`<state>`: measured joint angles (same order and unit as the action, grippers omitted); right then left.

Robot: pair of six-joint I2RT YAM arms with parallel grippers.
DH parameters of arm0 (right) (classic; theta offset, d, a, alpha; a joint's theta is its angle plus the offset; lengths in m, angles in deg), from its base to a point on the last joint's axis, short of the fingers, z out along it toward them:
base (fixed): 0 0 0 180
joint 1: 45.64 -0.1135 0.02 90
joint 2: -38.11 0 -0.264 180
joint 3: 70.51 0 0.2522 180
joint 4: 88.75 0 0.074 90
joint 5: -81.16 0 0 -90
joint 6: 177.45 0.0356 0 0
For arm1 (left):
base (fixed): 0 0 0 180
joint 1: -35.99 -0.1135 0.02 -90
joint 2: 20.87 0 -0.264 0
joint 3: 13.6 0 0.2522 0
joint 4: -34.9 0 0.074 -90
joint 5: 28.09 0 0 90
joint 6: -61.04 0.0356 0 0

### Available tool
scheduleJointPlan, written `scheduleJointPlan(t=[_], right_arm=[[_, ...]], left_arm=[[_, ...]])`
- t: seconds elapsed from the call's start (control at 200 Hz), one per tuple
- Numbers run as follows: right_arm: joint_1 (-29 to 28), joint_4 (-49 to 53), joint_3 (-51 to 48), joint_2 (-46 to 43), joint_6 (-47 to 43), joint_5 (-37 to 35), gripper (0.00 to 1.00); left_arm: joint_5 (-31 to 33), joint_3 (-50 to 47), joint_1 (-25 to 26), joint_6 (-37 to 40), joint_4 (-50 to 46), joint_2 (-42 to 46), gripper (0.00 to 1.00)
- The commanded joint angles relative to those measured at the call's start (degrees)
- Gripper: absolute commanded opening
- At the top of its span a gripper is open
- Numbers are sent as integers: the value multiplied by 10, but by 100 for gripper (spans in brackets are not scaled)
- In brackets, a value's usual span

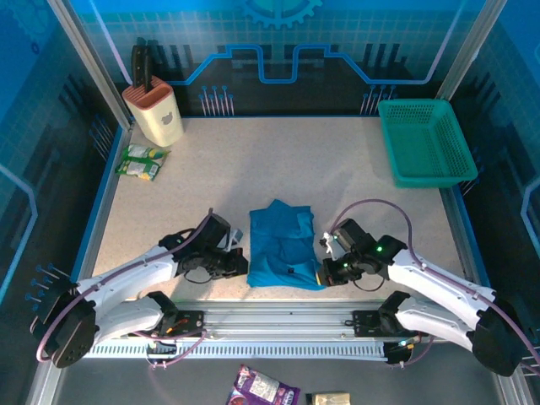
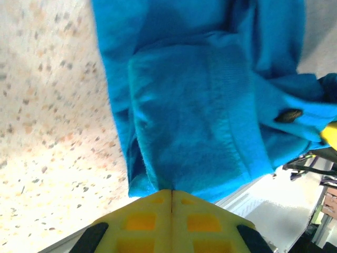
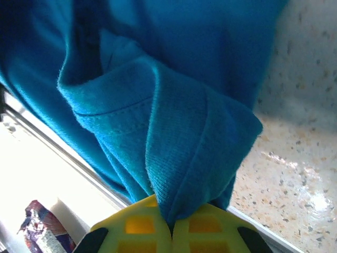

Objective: Fold the inside-out t-shirt

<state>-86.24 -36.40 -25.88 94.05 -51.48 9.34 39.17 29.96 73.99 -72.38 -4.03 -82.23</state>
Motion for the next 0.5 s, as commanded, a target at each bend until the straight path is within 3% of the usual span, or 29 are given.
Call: scheduleJointPlan(t=[0.0, 0.09, 0.175, 0.235, 0.36, 0.495], right_arm=[[-8, -15, -16, -8, 37, -9, 0], [-14, -19, -18, -8, 39, -5, 4], [-15, -1, -6, -8, 34, -8, 31], [-14, 28, 23, -12, 29, -32, 39], [18, 75, 97, 3, 11, -77, 42], [75, 69, 184, 97, -48, -77, 43]], left_arm=[[9, -22, 14, -34, 24, -9, 0], [15, -27, 24, -36, 36, -15, 0], [38, -21, 24, -32, 20, -13, 0], [67, -9, 24, -29, -5, -11, 1], [91, 6, 24, -26, -20, -6, 0], [130, 23, 21, -16, -39, 7, 0]])
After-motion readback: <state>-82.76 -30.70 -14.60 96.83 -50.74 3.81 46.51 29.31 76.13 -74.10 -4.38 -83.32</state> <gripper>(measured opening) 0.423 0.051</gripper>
